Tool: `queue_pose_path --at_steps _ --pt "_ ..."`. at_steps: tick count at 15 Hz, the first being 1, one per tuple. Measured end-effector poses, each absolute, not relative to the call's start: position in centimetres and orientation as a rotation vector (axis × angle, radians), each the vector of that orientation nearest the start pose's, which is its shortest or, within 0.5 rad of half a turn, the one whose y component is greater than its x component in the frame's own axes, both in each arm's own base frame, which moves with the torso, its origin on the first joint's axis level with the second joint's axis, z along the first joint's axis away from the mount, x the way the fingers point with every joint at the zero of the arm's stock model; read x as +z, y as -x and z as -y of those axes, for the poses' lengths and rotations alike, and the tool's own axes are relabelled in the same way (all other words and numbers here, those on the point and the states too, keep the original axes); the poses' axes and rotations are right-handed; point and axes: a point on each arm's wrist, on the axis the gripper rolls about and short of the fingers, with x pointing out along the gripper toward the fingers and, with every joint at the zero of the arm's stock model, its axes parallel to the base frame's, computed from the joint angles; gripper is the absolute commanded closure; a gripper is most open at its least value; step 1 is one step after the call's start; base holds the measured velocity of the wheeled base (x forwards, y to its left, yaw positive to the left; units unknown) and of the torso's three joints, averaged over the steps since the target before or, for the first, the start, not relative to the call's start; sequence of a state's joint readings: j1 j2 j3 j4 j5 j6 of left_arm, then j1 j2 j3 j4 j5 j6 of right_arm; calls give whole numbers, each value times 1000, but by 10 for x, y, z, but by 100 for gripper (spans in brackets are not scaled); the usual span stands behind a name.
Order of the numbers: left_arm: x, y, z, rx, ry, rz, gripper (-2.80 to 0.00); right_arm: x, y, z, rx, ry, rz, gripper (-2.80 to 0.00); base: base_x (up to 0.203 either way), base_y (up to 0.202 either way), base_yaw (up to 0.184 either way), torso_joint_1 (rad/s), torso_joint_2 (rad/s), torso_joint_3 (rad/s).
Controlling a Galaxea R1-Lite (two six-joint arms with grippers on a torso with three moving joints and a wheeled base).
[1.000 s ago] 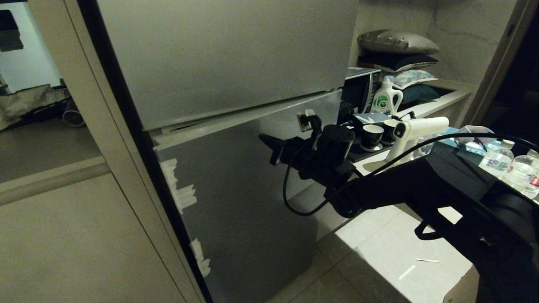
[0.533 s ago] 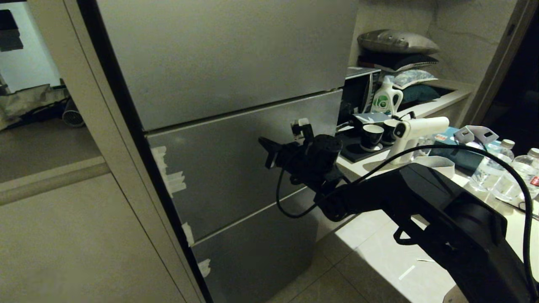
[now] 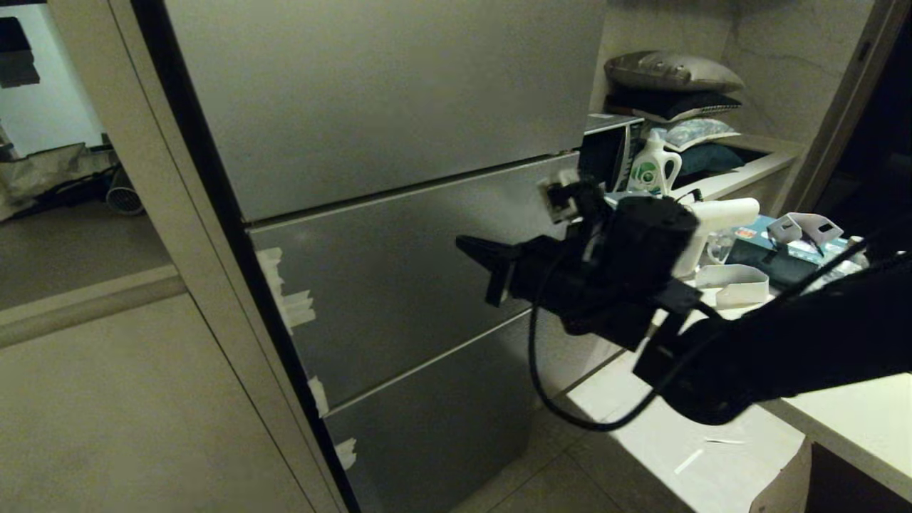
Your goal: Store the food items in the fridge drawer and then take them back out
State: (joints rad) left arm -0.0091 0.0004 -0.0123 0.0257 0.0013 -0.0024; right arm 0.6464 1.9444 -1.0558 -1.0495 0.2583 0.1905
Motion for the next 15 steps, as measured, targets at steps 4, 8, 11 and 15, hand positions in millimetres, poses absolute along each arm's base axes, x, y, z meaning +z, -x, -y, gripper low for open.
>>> queue_pose_path --at_steps 4,8,11,15 --pt "76 24 0 -8 3 -14 0 261 -238 -159 806 -215 91 0 0 0 0 0 0 0" --pt "76 24 0 -8 3 -14 0 258 -182 -92 518 -231 47 0 0 0 0 0 0 0" --pt "76 24 0 -8 3 -14 0 251 -137 -44 325 -196 42 0 0 0 0 0 0 0" --pt "76 24 0 -8 3 -14 0 211 -57 -8 191 -121 -15 0 0 0 0 0 0 0"
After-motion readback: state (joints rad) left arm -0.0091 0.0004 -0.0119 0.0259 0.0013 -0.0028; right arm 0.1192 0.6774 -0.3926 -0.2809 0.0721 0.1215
